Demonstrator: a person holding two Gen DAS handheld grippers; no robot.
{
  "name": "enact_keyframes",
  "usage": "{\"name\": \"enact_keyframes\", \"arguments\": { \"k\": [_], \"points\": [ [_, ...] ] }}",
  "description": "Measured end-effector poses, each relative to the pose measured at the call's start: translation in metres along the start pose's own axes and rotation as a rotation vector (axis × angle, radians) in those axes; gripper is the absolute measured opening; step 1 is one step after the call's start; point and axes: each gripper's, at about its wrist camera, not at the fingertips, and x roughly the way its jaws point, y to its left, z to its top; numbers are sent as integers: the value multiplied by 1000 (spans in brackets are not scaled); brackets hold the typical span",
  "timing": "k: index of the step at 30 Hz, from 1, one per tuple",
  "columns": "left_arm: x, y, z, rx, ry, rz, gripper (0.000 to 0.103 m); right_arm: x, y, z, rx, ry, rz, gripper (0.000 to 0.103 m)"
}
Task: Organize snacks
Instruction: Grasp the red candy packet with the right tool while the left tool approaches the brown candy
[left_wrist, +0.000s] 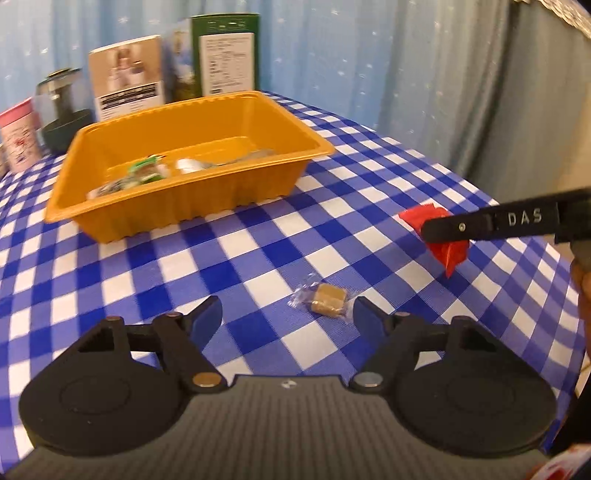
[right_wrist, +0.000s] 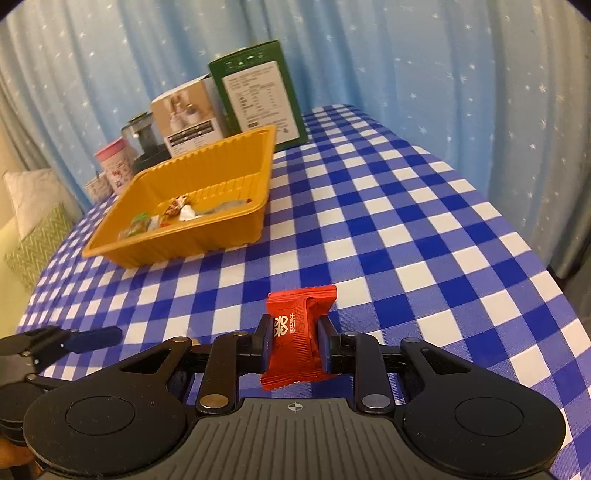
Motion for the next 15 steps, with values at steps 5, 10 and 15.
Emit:
{"name": "enact_keyframes", "arguments": {
  "k": [5,10,15],
  "points": [
    [12,-6,7,48,6,-47,71,-1,-3,0,19,-4,10,26],
    [21,-14,11,111,12,-73,70,0,-2,2,22,-10,11,26],
    [32,-14,12,117,42,-68,63,1,-2,3,28,-10,13,26]
  ]
}}
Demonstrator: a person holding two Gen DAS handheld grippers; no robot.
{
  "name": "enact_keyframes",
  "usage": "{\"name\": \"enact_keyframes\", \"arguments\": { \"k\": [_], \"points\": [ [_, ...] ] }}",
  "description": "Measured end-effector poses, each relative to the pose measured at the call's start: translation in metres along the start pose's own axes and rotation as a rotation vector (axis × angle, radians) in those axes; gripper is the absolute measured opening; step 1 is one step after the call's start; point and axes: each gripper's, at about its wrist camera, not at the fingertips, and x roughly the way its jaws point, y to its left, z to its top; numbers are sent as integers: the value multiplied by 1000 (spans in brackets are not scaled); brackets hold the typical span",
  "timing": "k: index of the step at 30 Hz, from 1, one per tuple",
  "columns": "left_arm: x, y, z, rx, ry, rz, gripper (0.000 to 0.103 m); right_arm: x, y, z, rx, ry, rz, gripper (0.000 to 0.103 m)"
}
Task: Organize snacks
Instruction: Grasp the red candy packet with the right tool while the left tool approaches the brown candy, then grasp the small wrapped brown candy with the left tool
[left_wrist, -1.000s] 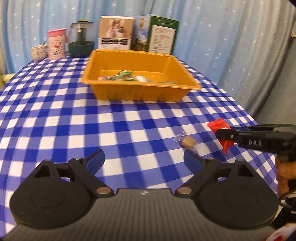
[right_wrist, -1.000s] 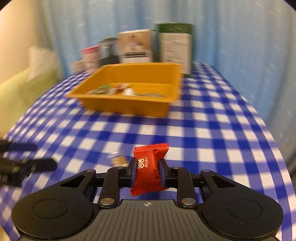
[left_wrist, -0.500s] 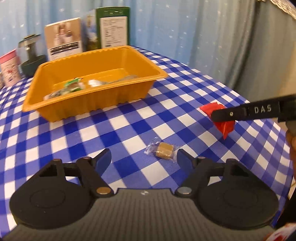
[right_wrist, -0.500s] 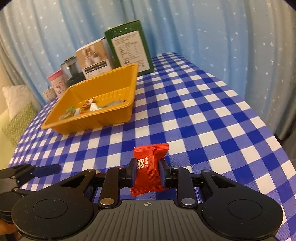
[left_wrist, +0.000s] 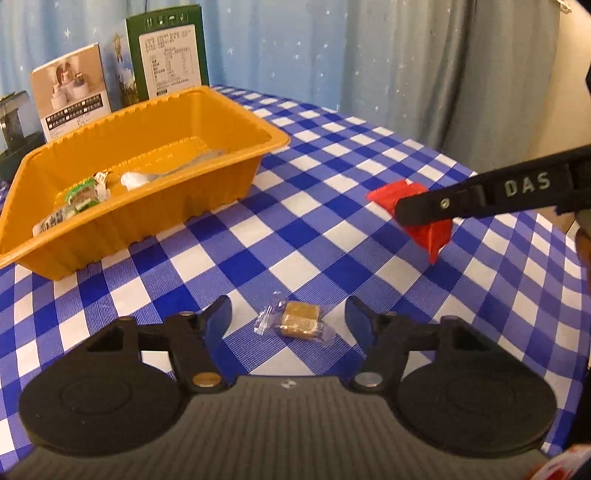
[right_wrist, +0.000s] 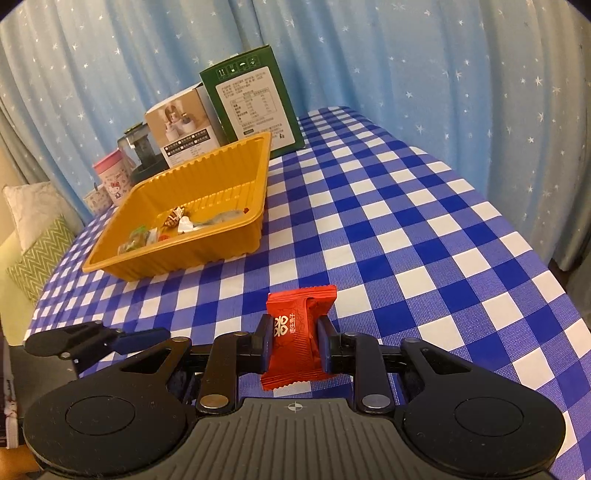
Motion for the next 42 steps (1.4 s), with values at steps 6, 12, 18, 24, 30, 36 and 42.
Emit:
{"name": "enact_keyframes", "arguments": {
  "k": [6,12,18,24,30,36,42],
  "points": [
    [2,-2,-1,14,8,-9,47,0,2,1,-8,-8,-4,26],
    [1,-4,-1,6,15,-7,40,-1,3,1,-8,-10,-8,26],
    [-4,-2,-2,-23,9,17,31,-1,4,1,-10,-13,-10,25],
    [-14,1,-2,-69,-4,43,20,-3,5,2,-13,-24,-11,25],
    [-28,9,1,-109,-15,66,5,-5,9,2,-31,-29,-7,25],
    [-25,12,-7,-139,0,64,10,-6,11,1,-32,-29,-3,25],
    [-24,-1,-7,40,-16,31,38,-4,13,2,-35,-26,3,26]
  ]
}}
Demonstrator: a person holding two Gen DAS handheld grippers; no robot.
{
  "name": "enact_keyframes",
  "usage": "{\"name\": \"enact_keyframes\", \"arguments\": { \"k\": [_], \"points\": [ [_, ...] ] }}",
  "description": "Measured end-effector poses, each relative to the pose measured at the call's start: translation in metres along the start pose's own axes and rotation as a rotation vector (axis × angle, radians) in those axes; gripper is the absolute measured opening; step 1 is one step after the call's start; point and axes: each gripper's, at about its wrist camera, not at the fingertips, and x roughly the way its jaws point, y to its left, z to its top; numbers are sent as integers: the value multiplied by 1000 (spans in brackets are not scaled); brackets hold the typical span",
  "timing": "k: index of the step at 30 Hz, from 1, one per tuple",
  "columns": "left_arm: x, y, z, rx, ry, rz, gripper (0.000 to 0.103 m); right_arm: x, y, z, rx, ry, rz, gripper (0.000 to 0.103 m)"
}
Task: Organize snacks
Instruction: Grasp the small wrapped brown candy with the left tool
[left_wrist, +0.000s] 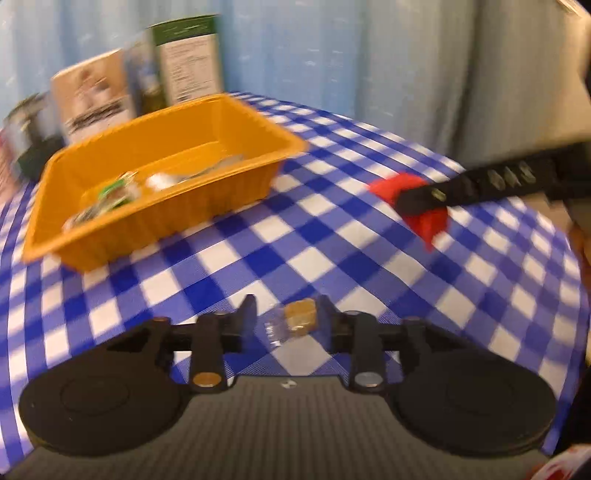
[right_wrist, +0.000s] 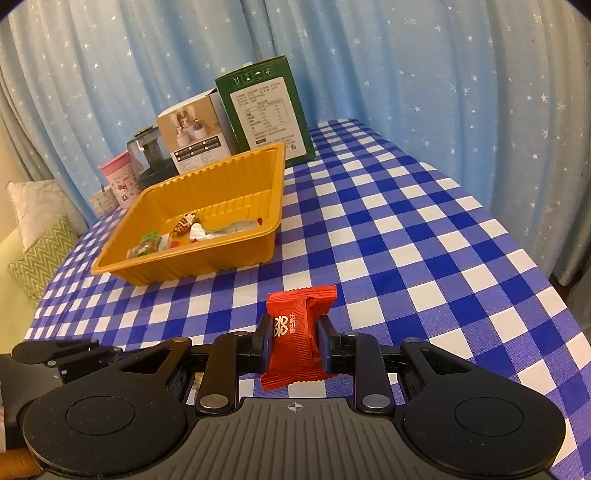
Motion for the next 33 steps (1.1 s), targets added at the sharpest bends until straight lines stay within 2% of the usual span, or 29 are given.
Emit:
{"name": "enact_keyframes", "arguments": {
  "k": [1,2,4,6,11,13,18,25,33],
  "points": [
    [1,-4,-1,54,0,7,46,0,0,0,1,0,1,26],
    [2,-8,-1,99,1,23,48,0,0,0,2,0,1,26],
    [7,-13,-2,159,8,46,49,0,-1,1,5,-1,1,26],
    [13,-13,-2,166,14,52,49,0,-1,1,8,-1,4,26],
    [22,-4,0,78,16,2,47,1,-1,1,8,-2,5,26],
    [23,0,3,33,33,-39,30,2,-1,1,13,0,5,26],
    [16,2,4,-45,46,-35,23,2,0,2,14,-4,9,26],
    [2,11,-1,-145,46,6,22,-1,5,3,13,-16,14,26],
    [-28,20,8,-170,-5,54,22,-3,12,4,-4,-25,23,26]
  ]
}}
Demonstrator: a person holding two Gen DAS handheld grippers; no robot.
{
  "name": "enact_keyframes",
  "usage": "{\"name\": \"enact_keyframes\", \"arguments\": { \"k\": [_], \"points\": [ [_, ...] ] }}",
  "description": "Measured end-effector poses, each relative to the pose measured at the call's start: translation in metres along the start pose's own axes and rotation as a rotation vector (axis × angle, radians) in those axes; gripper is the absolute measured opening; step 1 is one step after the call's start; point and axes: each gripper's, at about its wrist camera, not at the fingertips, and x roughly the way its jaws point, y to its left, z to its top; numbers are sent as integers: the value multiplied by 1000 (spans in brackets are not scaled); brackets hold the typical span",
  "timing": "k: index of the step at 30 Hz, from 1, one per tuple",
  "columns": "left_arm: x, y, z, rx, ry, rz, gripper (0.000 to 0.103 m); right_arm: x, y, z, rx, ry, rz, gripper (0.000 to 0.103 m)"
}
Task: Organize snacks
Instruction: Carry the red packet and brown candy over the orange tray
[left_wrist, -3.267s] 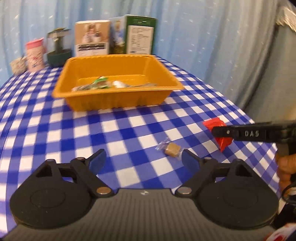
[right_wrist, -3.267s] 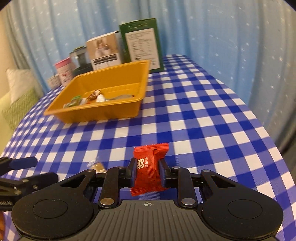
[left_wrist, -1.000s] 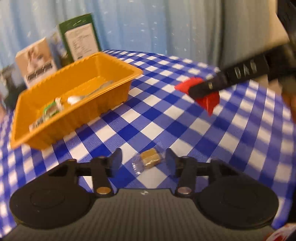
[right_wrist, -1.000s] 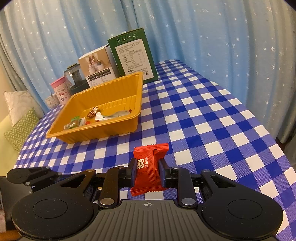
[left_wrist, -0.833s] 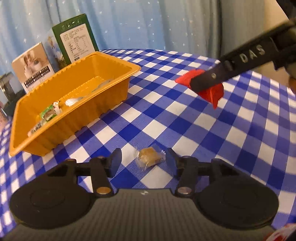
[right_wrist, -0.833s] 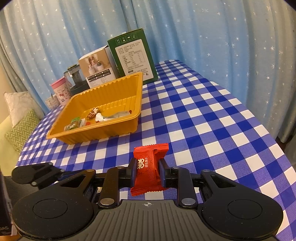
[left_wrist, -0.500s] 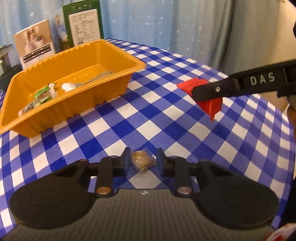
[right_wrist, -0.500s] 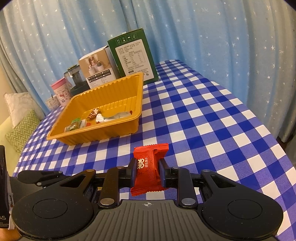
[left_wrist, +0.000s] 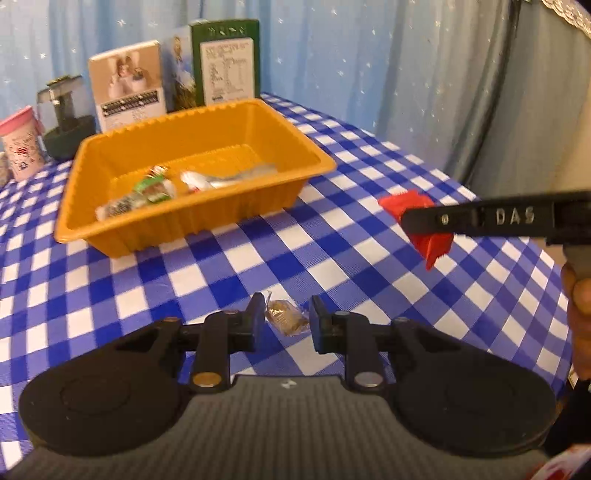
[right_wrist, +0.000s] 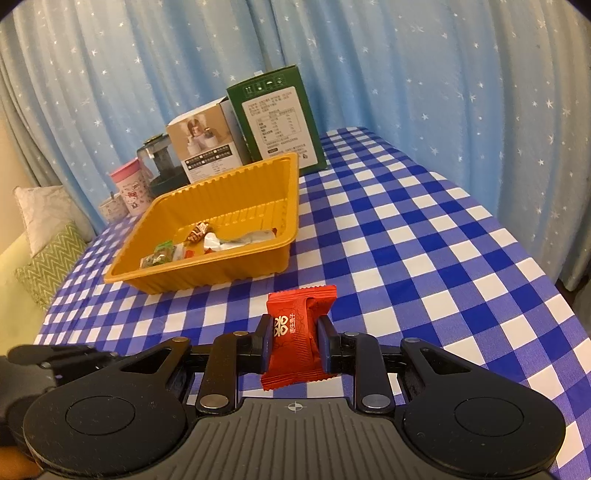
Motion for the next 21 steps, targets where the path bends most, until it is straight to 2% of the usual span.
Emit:
{"name": "enact_keyframes", "arguments": {
  "k": [11,21],
  "points": [
    [-33,23,5,-120,-38,93,22,-3,21,1,-55,-24,40,26],
    [-51,32,6,-156,-63,119,22,-3,36,1,-93,-30,56,26]
  ]
}}
